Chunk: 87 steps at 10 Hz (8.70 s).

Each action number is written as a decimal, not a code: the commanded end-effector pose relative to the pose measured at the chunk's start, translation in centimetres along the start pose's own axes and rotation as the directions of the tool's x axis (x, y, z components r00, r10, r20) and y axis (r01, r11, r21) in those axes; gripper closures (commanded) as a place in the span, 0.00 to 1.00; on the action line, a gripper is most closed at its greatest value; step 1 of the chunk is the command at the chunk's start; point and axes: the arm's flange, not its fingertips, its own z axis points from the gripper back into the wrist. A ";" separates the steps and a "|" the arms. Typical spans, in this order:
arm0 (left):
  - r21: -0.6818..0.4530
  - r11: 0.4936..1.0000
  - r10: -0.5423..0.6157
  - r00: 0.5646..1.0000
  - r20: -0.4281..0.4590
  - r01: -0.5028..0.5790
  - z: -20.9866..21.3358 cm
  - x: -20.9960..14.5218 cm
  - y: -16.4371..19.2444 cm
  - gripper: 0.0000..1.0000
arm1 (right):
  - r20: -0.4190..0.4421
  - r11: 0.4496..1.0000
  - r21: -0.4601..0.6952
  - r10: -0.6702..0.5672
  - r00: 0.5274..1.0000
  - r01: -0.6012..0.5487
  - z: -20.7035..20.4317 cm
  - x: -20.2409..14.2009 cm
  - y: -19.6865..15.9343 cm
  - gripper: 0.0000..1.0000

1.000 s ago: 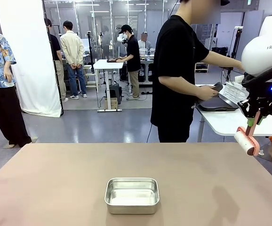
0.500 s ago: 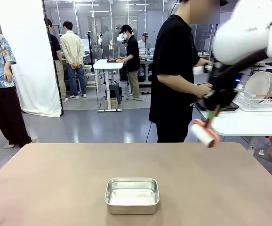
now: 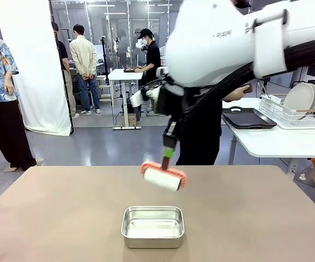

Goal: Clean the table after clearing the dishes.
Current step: Place the Lint Roller back on top of the Airtight Container.

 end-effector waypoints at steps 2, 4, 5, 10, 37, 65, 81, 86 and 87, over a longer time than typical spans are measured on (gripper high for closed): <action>-0.002 1.000 -0.005 1.000 0.007 0.005 0.1 -0.3 -0.1 0.00 | -0.018 0.946 0.009 0.325 0.945 -0.325 -2.4 1.7 2.8 0.78; -0.002 1.000 -0.005 1.000 0.007 0.005 0.1 -0.3 -0.1 0.00 | -0.034 0.914 0.053 0.405 0.914 -0.403 -5.0 2.5 2.5 0.78; -0.002 1.000 -0.005 1.000 0.007 0.005 0.1 -0.3 -0.1 0.00 | -0.046 0.891 0.066 0.453 0.890 -0.450 -6.1 2.5 2.5 0.78; -0.002 1.000 -0.005 1.000 0.007 0.005 0.1 -0.3 -0.1 0.00 | -0.070 0.903 0.080 0.428 0.901 -0.423 -6.6 2.8 2.7 0.78; -0.002 1.000 -0.005 1.000 0.007 0.005 0.1 -0.3 -0.1 0.00 | -0.088 0.963 0.025 0.269 0.959 -0.267 -14.5 3.9 -0.7 0.30; -0.002 1.000 -0.005 1.000 0.007 0.005 0.1 -0.3 -0.1 0.00 | 0.094 0.487 0.818 -0.640 0.763 0.308 -3.8 -13.5 -19.4 0.00; -0.002 1.000 -0.005 1.000 0.007 0.005 0.1 -0.3 -0.1 0.00 | -0.069 -0.069 0.960 -0.998 -0.007 0.271 -8.4 -57.7 -17.4 0.00; -0.002 1.000 -0.005 1.000 0.007 0.005 0.1 -0.3 -0.1 0.00 | -0.045 -0.042 0.967 -0.999 0.006 0.251 -8.6 -58.7 -17.7 0.00; -0.002 1.000 -0.005 1.000 0.007 0.005 0.1 -0.3 -0.1 0.00 | -0.045 -0.042 0.967 -0.999 0.006 0.251 -8.6 -58.7 -17.7 0.00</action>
